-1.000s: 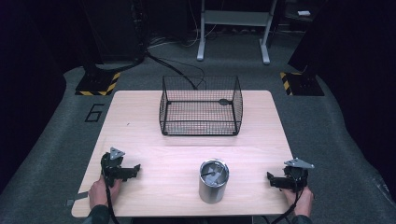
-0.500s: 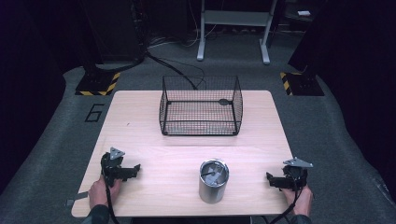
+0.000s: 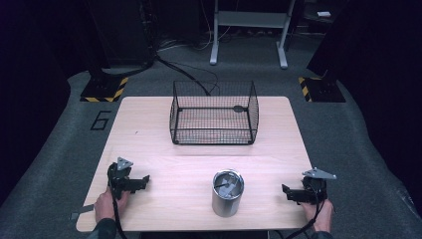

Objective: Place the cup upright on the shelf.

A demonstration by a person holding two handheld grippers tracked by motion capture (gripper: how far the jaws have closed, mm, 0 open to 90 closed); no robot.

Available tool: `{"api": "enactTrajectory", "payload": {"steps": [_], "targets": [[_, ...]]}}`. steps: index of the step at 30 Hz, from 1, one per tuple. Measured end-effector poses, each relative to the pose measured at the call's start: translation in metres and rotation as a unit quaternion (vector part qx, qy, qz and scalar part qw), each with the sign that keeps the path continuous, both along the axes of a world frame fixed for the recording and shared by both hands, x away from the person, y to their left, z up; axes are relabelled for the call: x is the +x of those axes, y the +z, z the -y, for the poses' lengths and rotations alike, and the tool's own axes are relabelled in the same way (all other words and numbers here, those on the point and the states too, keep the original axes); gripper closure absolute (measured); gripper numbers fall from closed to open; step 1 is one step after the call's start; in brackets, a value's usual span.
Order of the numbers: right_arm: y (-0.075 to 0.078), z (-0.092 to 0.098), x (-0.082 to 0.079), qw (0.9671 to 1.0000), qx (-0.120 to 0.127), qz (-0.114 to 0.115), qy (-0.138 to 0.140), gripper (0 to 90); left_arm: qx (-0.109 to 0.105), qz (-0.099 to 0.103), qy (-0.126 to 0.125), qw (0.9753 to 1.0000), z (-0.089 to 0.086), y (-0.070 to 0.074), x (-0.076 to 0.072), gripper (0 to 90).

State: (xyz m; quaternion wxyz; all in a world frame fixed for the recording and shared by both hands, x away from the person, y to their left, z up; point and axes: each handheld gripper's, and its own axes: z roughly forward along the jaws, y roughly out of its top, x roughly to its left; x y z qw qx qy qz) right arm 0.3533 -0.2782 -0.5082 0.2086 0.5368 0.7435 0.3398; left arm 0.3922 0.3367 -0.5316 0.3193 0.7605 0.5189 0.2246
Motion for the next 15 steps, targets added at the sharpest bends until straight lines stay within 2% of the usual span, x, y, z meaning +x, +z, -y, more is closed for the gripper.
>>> {"api": "enactTrajectory", "payload": {"steps": [2, 15], "targets": [[0.005, -0.005, -0.003, 0.9999, 0.009, -0.003, 0.008, 0.0, 0.0, 0.0, 0.0, 1.0, 0.0, 0.0, 0.0, 0.3], [0.029, -0.033, -0.016, 0.9978, 0.003, 0.015, 0.064, 0.0, 0.0, 0.0, 0.0, 1.0, 0.0, 0.0, 0.0, 0.3]]}}
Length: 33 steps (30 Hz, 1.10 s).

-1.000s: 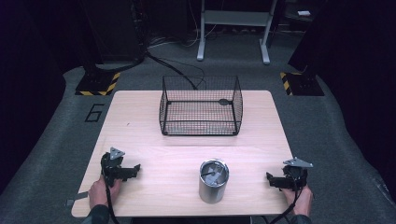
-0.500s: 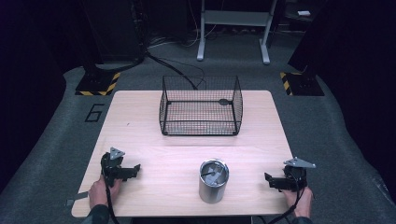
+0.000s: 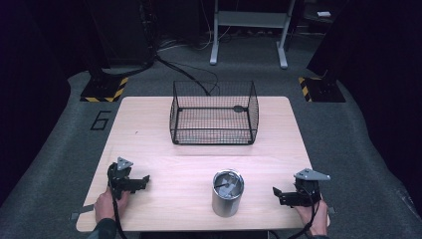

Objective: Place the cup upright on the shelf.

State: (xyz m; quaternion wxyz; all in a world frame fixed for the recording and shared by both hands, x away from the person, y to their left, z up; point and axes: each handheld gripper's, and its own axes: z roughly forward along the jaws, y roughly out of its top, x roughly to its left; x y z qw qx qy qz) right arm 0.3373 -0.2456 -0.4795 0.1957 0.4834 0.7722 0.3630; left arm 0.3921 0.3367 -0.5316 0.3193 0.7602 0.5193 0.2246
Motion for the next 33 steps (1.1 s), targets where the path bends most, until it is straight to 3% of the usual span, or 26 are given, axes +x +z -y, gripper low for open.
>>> {"api": "enactTrajectory", "payload": {"steps": [5, 16, 24, 33], "targets": [[0.008, -0.015, -0.008, 0.9997, -0.001, 0.009, 0.023, 0.0, 0.0, 0.0, 0.0, 1.0, 0.0, 0.0, 0.0, 0.3], [0.029, -0.041, -0.016, 0.9965, 0.025, 0.018, 0.077, 0.0, -0.001, 0.0, 0.001, 1.0, 0.0, 0.0, 0.0, 0.3], [0.041, -0.059, -0.022, 0.9922, 0.025, 0.026, 0.12, 0.0, 0.0, 0.0, 0.002, 1.0, 0.0, 0.0, 0.0, 0.3], [0.052, -0.084, -0.027, 0.9841, 0.036, 0.029, 0.171, 0.0, -0.004, 0.0, 0.003, 1.0, 0.001, 0.0, 0.0, 0.3]]}}
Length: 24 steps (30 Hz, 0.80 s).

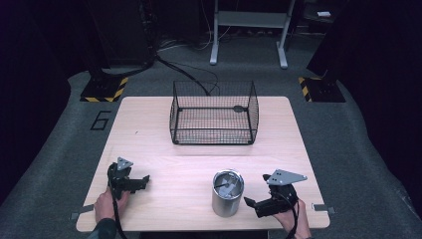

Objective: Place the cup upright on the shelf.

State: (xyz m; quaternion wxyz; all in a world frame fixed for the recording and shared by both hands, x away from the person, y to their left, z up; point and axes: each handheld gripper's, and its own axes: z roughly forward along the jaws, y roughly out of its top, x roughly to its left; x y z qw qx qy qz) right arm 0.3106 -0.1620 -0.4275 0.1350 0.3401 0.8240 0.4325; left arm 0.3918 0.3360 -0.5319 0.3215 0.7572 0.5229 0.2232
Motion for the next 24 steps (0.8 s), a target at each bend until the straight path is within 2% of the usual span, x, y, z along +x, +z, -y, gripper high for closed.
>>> {"api": "enactTrajectory", "payload": {"steps": [3, 9, 12, 24], "targets": [[0.001, -0.006, -0.002, 0.9998, 0.005, 0.009, 0.019, 0.0, 0.001, 0.0, 0.0, 1.0, 0.0, 0.0, 0.0, 0.3], [0.003, -0.02, -0.005, 0.9989, 0.01, 0.002, 0.045, 0.0, 0.001, 0.0, 0.0, 1.0, 0.0, 0.0, 0.0, 0.3], [0.003, -0.026, -0.005, 0.9982, 0.013, 0.007, 0.059, 0.0, 0.0, 0.0, 0.0, 1.0, 0.0, 0.0, 0.0, 0.3], [0.005, -0.048, -0.002, 0.997, 0.011, 0.015, 0.075, 0.0, 0.001, 0.0, 0.001, 1.0, 0.0, 0.0, 0.0, 0.3]]}}
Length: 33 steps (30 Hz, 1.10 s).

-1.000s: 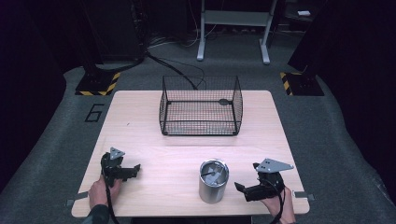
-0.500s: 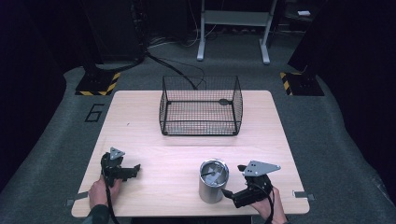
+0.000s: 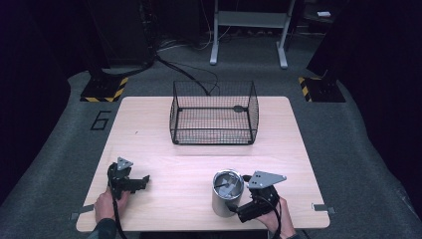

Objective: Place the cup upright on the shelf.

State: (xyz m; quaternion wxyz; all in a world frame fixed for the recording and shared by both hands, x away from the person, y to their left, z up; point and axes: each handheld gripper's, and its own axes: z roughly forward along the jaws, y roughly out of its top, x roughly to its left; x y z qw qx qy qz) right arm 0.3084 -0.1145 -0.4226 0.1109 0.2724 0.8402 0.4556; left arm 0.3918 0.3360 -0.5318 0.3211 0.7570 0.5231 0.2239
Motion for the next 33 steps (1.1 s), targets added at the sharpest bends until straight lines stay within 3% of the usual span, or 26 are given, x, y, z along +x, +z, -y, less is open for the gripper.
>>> {"api": "enactTrajectory", "payload": {"steps": [19, 33], "targets": [[-0.003, -0.026, 0.009, 0.9998, -0.006, 0.019, 0.0, 0.0, 0.0, 0.0, 0.0, 1.0, 0.0, 0.0, 0.0, 0.3], [-0.008, -0.03, 0.012, 0.9996, -0.011, 0.027, -0.006, 2.7, 0.0, 0.0, 0.0, 1.0, 0.0, 0.0, 0.0, 0.3]]}}
